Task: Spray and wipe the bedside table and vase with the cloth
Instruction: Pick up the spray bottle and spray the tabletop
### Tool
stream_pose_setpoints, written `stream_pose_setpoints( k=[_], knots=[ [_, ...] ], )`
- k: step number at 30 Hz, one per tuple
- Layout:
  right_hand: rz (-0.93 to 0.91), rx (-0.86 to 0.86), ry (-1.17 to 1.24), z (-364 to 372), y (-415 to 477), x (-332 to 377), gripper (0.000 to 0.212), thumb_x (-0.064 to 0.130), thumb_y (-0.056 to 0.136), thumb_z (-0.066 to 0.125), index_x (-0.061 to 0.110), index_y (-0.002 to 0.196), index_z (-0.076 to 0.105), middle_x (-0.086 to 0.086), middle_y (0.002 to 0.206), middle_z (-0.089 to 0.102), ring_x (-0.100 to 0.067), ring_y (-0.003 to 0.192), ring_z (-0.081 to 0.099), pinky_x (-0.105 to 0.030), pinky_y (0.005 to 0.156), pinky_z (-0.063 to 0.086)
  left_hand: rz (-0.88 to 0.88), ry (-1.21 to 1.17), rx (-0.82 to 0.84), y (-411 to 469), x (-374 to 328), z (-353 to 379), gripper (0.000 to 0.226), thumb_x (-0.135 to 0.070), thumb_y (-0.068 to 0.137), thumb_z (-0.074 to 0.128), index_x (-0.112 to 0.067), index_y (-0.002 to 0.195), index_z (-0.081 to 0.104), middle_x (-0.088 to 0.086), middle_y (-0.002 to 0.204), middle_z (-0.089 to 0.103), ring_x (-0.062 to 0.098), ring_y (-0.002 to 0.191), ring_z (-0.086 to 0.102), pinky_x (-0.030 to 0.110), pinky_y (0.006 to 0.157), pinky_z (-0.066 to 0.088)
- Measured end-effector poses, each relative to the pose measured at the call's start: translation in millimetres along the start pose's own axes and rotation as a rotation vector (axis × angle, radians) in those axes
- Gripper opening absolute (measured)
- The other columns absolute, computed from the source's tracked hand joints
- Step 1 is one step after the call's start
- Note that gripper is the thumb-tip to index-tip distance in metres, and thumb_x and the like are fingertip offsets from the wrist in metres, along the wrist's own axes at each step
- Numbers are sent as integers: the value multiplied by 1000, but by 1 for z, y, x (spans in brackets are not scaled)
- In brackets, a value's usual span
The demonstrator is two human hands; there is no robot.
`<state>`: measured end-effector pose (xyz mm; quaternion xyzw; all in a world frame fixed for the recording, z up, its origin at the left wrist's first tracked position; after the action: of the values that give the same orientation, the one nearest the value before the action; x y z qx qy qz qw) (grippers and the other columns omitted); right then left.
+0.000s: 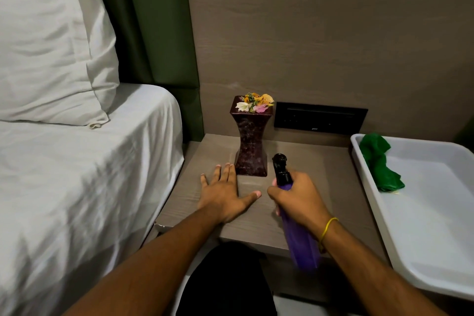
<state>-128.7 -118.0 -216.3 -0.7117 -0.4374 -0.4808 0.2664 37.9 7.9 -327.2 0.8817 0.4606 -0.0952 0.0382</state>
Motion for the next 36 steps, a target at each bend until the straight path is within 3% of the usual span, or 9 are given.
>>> stream_pose_setpoints(
  k=[4, 7, 13, 16, 23, 27, 31, 34, 36],
  knots=[
    [15, 30, 27, 0, -4, -4, 19, 13, 81, 72, 25, 92, 64, 7, 59, 71, -15, 45, 68, -25, 47, 54, 6, 15, 10, -1, -1, 0, 138, -109, 70, 4, -17, 173, -1, 4, 184, 4, 27, 168, -1, 67, 130, -2],
    [13, -9, 29, -6, -3, -5, 11, 10, 82, 70, 12, 92, 65, -2, 61, 67, -17, 45, 68, -34, 49, 58, -1, 13, 14, -2, -1, -2, 136, -108, 73, 7, -16, 173, 0, 3, 184, 4, 27, 168, -1, 67, 130, -1],
    [-58, -35, 155, -45, -9, 16, 42, 11, 81, 73, 25, 120, 65, -5, 66, 73, -20, 50, 71, -31, 52, 59, 4, -9, 35, -5, -3, -5, 133, -107, 76, 13, -17, 173, -2, 3, 184, 3, 27, 168, -2, 67, 130, -1],
    [-75, -55, 251, -79, -10, 32, 53, 13, 73, 69, 32, 122, 68, -7, 62, 70, -24, 47, 67, -34, 51, 58, 14, -17, 33, -5, -1, -4, 133, -107, 76, 11, -17, 173, -1, 3, 184, 3, 26, 168, -2, 67, 131, 0],
    [-2, 75, 192, -80, -21, 31, 16, -7, 86, 64, 9, 86, 65, -15, 62, 61, -22, 40, 59, -32, 47, 52, 2, -7, 16, 1, 2, 0, 135, -110, 73, 10, -20, 174, -1, 1, 184, 4, 26, 168, 2, 66, 131, 2],
    [-34, 106, 178, -63, -25, 25, 36, 1, 81, 68, 18, 113, 69, -10, 65, 66, -20, 45, 64, -29, 49, 55, -5, -2, 21, 2, 1, 0, 135, -110, 73, 10, -21, 174, -1, 1, 184, 4, 25, 168, 2, 66, 131, 1],
    [-68, 90, 145, -55, -22, 22, 16, 6, 84, 69, 17, 95, 66, -5, 66, 68, -18, 50, 67, -38, 57, 62, -13, 5, 29, 1, 1, 0, 135, -110, 72, 11, -21, 173, -2, 1, 184, 4, 26, 168, 2, 66, 131, 1],
    [-71, 87, 133, -51, -20, 23, 31, 5, 84, 68, 30, 103, 67, -7, 66, 70, -17, 49, 68, -31, 55, 60, -7, 6, 25, 1, 1, 0, 134, -110, 73, 10, -21, 173, -2, 2, 184, 4, 27, 168, 1, 66, 131, 1],
    [-49, 91, 110, -49, -17, 19, 26, 5, 84, 69, 23, 103, 68, -9, 68, 69, -19, 49, 68, -36, 54, 62, -6, 7, 14, 1, 1, 0, 134, -109, 74, 11, -21, 173, -1, 2, 184, 5, 26, 168, 1, 66, 131, 1]
  ],
)
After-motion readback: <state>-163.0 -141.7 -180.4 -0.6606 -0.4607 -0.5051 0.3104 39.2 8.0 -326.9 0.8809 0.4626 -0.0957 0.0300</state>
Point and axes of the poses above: each hand's wrist, its own y-axis towards the middle knuckle, its own z-axis out of the palm, x = y × z, the point moved 10 cm from there along y, towards the middle knuckle
